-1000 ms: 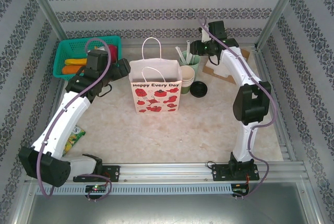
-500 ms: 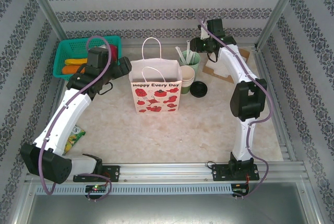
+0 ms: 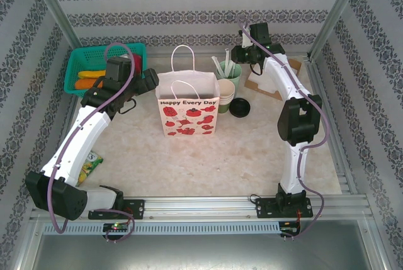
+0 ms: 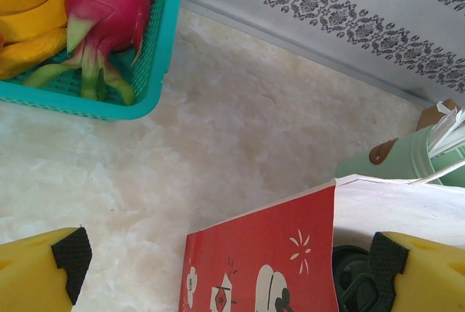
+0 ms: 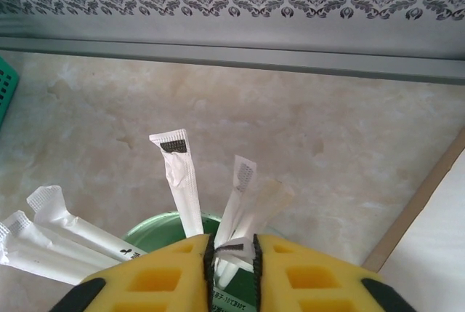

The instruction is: Pack the takeout coffee

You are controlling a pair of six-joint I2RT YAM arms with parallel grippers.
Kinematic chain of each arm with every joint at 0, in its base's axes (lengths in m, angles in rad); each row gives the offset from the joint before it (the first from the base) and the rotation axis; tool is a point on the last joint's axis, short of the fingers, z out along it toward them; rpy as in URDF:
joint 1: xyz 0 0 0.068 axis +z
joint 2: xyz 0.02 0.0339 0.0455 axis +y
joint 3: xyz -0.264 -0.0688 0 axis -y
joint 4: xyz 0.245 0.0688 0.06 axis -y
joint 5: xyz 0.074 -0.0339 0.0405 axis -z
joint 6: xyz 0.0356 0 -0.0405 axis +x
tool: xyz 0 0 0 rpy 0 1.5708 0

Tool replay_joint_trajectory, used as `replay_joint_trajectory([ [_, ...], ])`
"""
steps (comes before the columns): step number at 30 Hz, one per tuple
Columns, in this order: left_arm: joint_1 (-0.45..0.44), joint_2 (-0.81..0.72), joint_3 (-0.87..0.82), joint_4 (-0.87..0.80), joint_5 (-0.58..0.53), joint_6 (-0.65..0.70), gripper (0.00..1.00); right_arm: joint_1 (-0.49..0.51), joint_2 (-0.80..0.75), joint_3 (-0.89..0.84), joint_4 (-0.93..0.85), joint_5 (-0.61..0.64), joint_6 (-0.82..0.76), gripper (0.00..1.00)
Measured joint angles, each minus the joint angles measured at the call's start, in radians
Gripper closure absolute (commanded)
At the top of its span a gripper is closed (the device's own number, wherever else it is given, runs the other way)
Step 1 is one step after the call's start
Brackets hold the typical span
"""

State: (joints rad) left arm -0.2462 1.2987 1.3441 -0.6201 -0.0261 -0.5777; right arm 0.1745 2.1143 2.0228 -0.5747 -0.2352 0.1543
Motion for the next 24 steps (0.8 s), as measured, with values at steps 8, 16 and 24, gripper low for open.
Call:
replay_joint_trajectory([
  [8,0.0,0.0,0.0,0.0,0.0,0.0,0.0,0.0,0.0,-0.005,0.001,-0.002,-0.006,0.89],
  [16,0.0,0.0,0.0,0.0,0.018,-0.001,0.0,0.0,-0.058,-0.084,0.017,-0.002,-0.031,1.0],
  [24,0.0,0.0,0.0,0.0,0.023,-0.003,0.0,-0.001,-0.102,-0.135,0.03,-0.002,-0.037,1.0],
])
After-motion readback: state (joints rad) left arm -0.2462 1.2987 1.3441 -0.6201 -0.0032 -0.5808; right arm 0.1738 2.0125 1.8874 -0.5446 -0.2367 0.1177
